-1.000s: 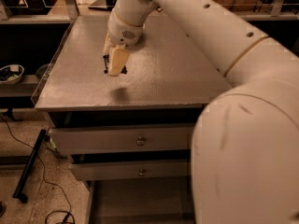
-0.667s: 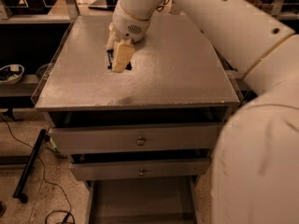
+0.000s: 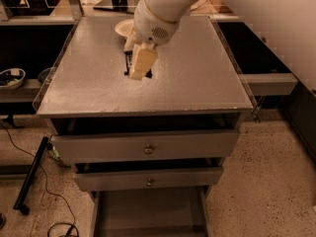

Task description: Place rxbar blueberry into bottom drawer

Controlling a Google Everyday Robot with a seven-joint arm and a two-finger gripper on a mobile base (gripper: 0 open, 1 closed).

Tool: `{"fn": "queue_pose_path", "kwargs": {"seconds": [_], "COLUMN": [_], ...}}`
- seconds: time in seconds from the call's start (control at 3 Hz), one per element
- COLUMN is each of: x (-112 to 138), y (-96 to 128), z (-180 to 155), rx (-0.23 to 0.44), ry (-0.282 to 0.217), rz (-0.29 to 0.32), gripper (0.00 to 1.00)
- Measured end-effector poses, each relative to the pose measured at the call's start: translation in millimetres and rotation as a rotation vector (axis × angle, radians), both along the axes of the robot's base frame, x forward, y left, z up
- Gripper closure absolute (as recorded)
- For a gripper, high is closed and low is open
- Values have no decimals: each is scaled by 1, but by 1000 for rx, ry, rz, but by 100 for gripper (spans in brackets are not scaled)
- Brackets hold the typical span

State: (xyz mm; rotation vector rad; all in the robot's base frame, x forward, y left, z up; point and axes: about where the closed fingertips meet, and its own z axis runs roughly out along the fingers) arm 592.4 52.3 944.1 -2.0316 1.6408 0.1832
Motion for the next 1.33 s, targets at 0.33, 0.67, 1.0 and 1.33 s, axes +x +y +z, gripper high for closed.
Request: {"fn": "queue_pose_path", "kwargs": {"seconds": [0.33,0.67,1.0,1.33], "x": [-41,-41,-51,-69], "y": [-37,-37,-38,-41], "z": [-9,-9,-12,-18], "rx": [12,12,-1,-16], "ry": [-31,-31,-45,-60], "rz": [-65,-65,-83,-109], "gripper": [100,100,100,100]}}
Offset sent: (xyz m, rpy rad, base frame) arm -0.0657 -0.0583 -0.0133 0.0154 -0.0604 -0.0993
